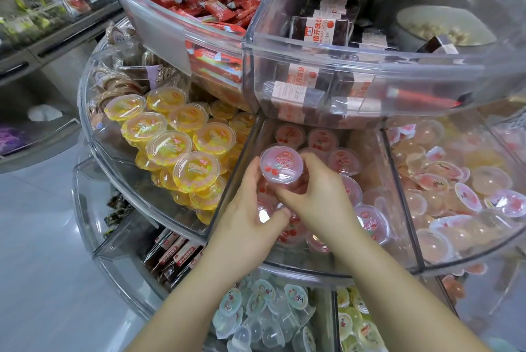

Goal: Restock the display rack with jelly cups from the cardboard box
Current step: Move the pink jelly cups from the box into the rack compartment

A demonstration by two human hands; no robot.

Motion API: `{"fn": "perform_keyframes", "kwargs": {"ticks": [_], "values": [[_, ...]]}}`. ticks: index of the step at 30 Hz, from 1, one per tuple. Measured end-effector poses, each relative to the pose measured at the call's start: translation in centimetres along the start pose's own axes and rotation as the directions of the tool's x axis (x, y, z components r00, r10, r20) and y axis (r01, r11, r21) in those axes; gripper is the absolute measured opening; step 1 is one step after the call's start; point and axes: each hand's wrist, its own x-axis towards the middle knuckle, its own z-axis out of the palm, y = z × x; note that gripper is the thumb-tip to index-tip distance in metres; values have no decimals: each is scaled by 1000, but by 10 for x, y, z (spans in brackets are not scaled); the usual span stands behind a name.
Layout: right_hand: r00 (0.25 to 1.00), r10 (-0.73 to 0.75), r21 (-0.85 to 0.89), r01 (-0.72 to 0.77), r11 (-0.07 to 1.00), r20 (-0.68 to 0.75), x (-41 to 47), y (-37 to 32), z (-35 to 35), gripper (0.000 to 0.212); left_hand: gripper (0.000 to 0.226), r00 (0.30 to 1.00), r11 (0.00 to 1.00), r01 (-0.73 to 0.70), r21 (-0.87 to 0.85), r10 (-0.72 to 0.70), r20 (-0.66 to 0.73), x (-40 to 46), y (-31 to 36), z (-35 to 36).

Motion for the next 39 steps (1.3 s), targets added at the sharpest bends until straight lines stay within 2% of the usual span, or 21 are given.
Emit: {"fn": "perform_keyframes", "kwargs": {"ticks": [3, 6, 10, 12, 15, 18, 20, 23, 25, 28, 32, 35, 37, 39], "values": [[1000, 5, 9, -5, 1000, 5, 0, -1, 1, 32, 89, 999, 999, 35, -27, -36, -17, -6, -2, 1], [1000, 22, 43, -22, 999, 1, 0, -2, 3, 36, 91, 996, 995, 76, -63, -78, -40, -13, -4, 1], [999, 36, 79, -38, 996, 33, -1, -1, 1, 43, 82, 994, 992, 93, -84, -97, -51, -20, -1, 0], [998, 52, 106, -56, 993, 42, -5, 1, -4, 57, 73, 994, 994, 70, -87, -77, -79, -27, 1, -1], [995, 93, 116, -88, 989, -40, -21, -1, -15, 75, 57, 986, 991, 39, -128, -59, -156, -41, 3, -3], [995, 19, 189, 0, 982, -98, -48, -13, -23, 50, 44, 956, 993, -20, -114, -14, -292, -63, 4, -10], [998, -54, 260, 55, 964, -13, -69, -24, -22, 33, 37, 918, 995, -15, -99, -25, -395, -88, 0, -14], [966, -159, 369, 74, 926, 205, -100, -41, -4, 21, 32, 831, 993, 65, -94, -106, -546, -143, -21, -23], [899, -222, 405, 55, 913, 378, -124, -45, 20, 19, 29, 755, 980, 159, -119, -199, -625, -191, -48, -26], [699, -247, 358, -14, 934, 672, -167, -32, 77, 17, 26, 564, 921, 298, -249, -381, -733, -272, -107, -24], [364, -85, 111, -51, 992, 928, -227, 16, 177, 20, 33, 269, 732, 507, -455, -636, -724, -370, -205, -3], [142, 86, -93, 44, 995, 986, -260, 73, 261, 18, 32, 127, 596, 578, -557, -741, -659, -410, -287, 15], [77, 152, -161, 129, 979, 985, -275, 115, 320, 22, 33, 77, 520, 621, -586, -785, -615, -420, -349, 26], [78, 184, -197, 228, 953, 980, -285, 157, 383, 29, 29, 66, 448, 659, -603, -834, -547, -418, -415, 35]]}}
